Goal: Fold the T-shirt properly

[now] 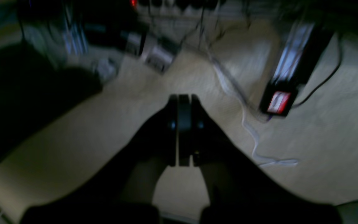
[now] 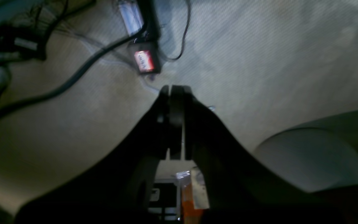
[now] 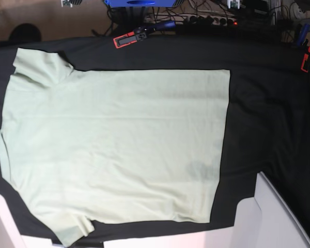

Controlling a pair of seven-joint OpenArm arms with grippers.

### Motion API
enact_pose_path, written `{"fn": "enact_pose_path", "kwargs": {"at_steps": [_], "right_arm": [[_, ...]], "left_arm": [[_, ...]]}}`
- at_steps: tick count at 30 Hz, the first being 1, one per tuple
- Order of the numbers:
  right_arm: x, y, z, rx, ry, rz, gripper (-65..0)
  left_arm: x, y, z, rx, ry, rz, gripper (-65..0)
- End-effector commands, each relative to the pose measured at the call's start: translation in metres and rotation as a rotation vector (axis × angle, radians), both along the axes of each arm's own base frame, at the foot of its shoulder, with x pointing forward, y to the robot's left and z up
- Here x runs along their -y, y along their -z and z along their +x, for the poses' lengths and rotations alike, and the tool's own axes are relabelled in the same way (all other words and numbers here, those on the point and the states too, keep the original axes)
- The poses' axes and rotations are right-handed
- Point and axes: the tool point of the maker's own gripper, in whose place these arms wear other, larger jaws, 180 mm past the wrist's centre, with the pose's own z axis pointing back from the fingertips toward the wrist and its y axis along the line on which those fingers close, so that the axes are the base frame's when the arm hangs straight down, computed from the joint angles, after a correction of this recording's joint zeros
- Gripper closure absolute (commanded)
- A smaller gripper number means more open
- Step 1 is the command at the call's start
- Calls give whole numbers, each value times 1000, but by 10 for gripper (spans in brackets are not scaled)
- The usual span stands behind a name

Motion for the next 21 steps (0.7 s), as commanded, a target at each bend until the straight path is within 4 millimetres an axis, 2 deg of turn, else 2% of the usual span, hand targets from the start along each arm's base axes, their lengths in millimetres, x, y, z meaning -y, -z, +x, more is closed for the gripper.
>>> {"fn": "enact_pose_path", "kwargs": {"at_steps": [1, 4, 8, 10, 14, 16, 18, 21], "right_arm": [[10, -5, -6, 14, -7, -25, 0], [23, -25, 6, 148, -28, -70, 0], [22, -54, 16, 235, -45, -91, 0], [20, -49, 8, 184, -41, -81, 0], [5, -21, -16, 42, -13, -31, 0], [9, -15, -18, 15, -12, -31, 0], [13, -18, -10, 69, -16, -44, 0], [24, -35, 3, 158, -35, -78, 0]], "left_arm": [[-12, -8, 9, 65, 14, 34, 0], [-21, -34, 24, 218, 85, 65, 0], [-27, -65, 32, 330, 59, 83, 0], [-27, -61, 23, 292, 34, 77, 0], [-25, -28, -6, 76, -51, 54, 0], [-23, -24, -9, 66, -60, 51, 0], [-28, -33, -2, 139, -32, 66, 0], [-40, -60, 18, 284, 35, 95, 0]]}}
